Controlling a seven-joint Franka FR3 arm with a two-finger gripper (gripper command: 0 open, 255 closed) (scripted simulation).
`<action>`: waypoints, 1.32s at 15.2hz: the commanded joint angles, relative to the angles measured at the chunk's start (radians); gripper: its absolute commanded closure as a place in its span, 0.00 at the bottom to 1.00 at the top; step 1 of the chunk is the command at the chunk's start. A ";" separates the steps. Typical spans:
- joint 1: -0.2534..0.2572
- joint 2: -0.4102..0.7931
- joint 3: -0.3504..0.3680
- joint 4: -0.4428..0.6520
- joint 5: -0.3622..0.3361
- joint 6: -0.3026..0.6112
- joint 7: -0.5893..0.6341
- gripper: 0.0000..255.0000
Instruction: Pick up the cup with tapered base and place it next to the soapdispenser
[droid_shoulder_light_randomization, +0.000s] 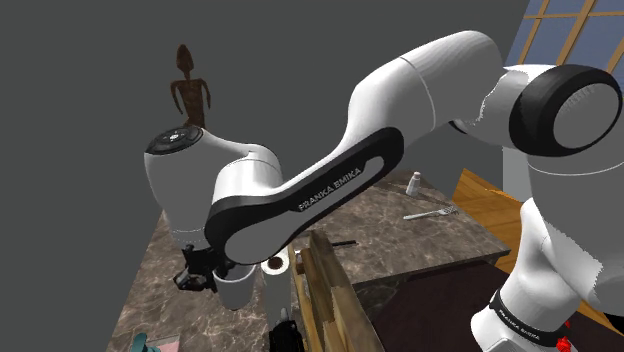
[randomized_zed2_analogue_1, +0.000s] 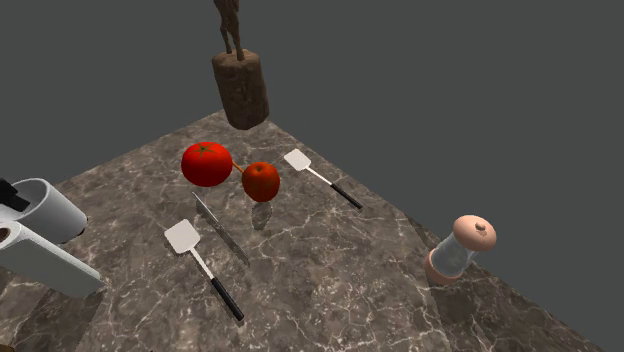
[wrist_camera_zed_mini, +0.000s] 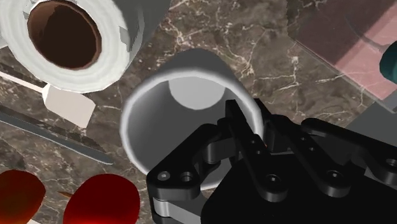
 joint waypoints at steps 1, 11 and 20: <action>0.014 0.063 -0.019 -0.057 -0.045 0.045 0.009 1.00; 0.172 0.060 -0.225 -0.076 0.079 0.096 -0.077 0.00; 0.314 -0.012 -0.358 -0.020 0.172 -0.024 -0.119 0.00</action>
